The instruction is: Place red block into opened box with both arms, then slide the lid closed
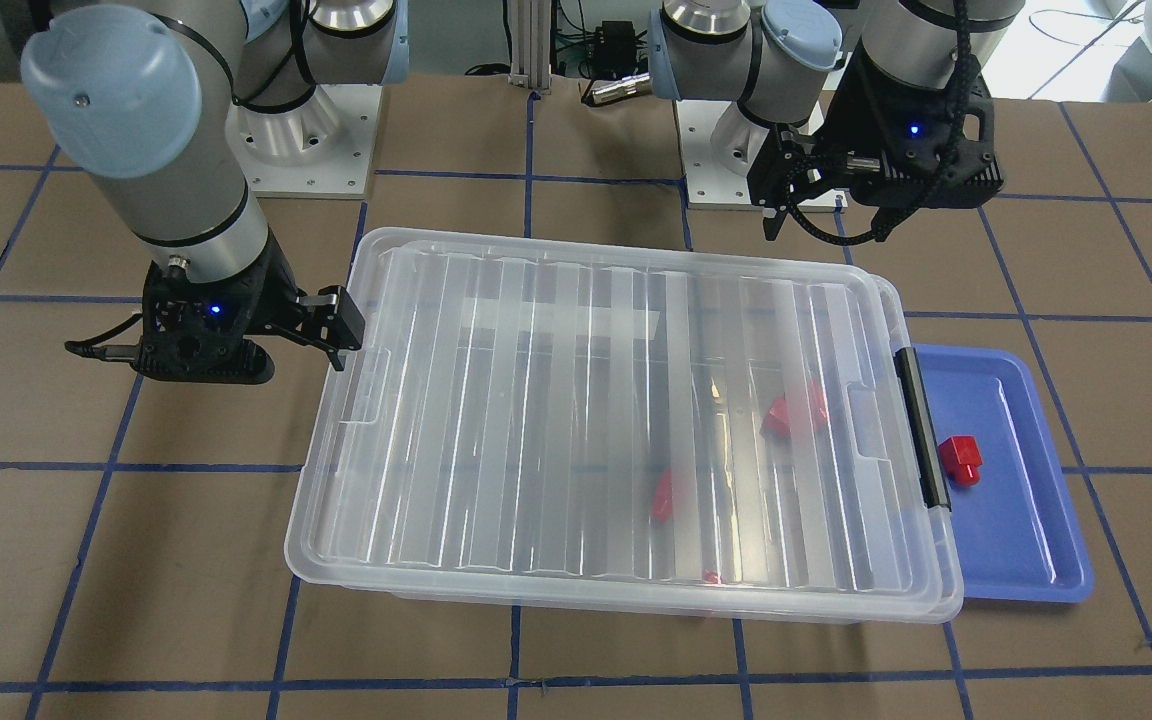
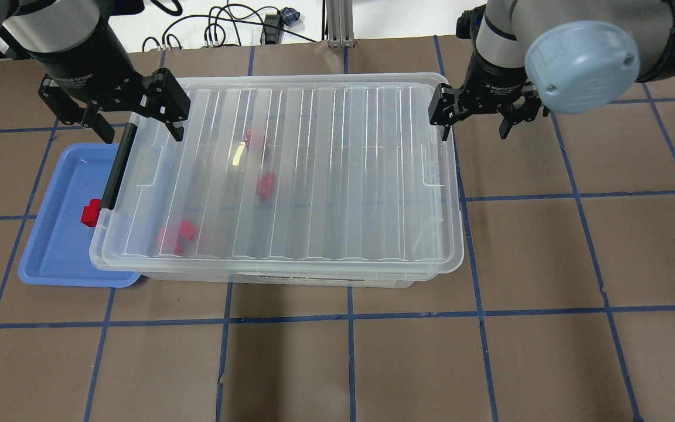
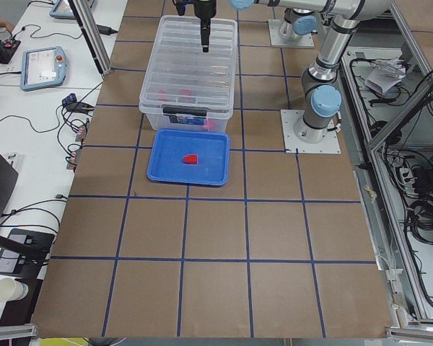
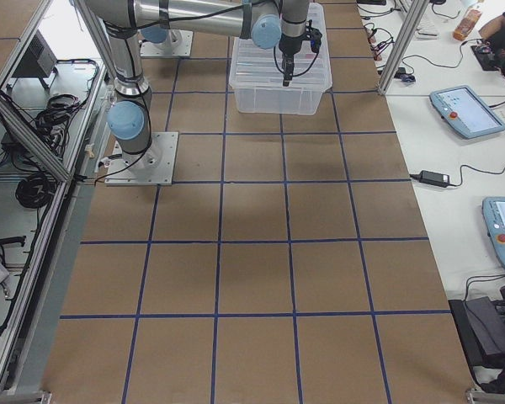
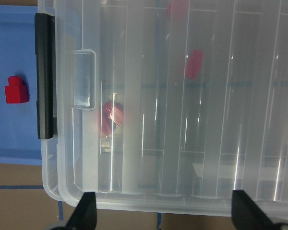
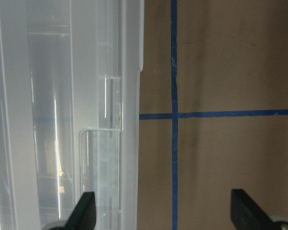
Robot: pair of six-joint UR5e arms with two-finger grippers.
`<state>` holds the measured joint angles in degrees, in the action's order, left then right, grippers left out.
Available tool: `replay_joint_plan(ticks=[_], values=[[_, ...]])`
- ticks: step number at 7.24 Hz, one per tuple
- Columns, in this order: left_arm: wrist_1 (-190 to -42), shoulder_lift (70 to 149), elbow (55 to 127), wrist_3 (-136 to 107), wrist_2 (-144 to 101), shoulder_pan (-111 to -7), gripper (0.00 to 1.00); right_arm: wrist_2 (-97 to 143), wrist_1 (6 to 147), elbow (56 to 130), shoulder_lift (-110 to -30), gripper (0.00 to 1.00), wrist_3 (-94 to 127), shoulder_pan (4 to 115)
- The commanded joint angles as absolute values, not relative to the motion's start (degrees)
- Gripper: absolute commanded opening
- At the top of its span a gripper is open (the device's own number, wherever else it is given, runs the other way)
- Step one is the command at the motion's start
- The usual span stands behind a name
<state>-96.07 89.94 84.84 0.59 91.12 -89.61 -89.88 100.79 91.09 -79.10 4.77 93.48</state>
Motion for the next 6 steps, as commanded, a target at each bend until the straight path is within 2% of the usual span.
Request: replay_joint_plan(ticks=[1,6], values=[[-96.06,90.00,84.81,0.53,91.14,-89.65,1.00,-90.00,105.27,95.60,-77.87,1.00,4.57,93.52],[-97.29,90.26,84.72,0.88,91.40,-89.04,1.00,-95.34,103.98,96.24,-77.43,1.00,4.22,92.64]])
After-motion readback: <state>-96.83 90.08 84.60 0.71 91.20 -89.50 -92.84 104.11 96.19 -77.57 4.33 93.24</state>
